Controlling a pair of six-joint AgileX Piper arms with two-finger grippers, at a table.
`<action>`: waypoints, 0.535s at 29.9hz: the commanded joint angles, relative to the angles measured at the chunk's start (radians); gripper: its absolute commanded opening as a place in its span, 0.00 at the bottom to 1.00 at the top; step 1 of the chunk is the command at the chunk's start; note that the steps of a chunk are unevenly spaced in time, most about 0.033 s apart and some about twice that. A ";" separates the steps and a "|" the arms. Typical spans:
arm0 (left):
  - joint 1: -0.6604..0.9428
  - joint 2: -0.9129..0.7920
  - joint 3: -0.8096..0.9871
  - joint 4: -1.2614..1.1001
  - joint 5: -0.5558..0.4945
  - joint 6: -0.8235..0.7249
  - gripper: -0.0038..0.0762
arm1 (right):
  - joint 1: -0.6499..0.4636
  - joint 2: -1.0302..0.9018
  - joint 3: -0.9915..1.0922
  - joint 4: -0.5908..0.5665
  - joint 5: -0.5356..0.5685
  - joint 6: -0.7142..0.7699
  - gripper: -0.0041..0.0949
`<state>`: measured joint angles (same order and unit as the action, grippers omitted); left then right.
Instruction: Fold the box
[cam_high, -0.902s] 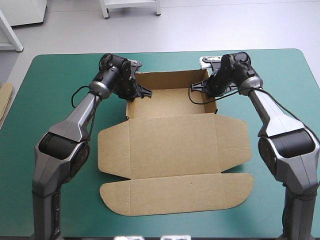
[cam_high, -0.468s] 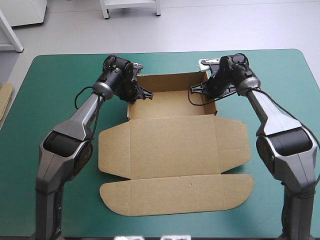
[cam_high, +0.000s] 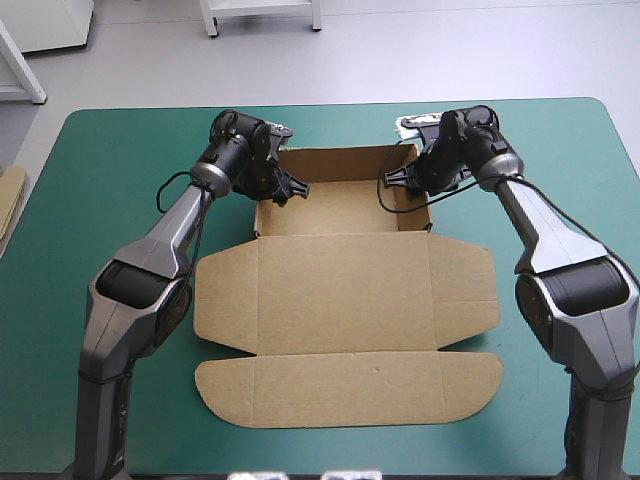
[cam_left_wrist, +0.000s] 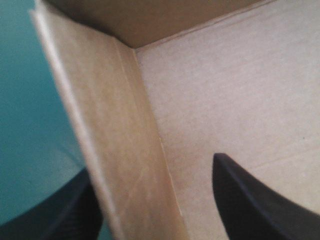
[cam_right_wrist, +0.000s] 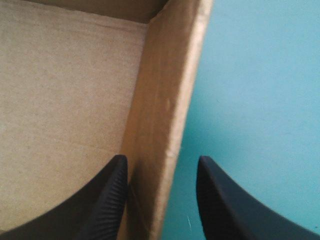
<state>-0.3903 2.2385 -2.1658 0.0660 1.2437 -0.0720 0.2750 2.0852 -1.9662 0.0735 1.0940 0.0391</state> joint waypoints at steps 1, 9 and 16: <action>-0.001 -0.082 -0.047 -0.023 0.048 0.007 0.72 | 0.002 -0.100 -0.029 -0.017 -0.022 -0.003 0.53; -0.001 -0.232 -0.045 -0.026 0.048 0.035 0.71 | 0.002 -0.137 -0.029 -0.012 0.046 0.000 0.53; -0.001 -0.429 -0.043 -0.021 0.049 0.061 0.71 | 0.002 -0.236 -0.029 -0.012 0.057 -0.023 0.53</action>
<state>-0.3911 1.9407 -2.1791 0.0390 1.2471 -0.0154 0.2750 1.9572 -1.9662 0.0648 1.1688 0.0331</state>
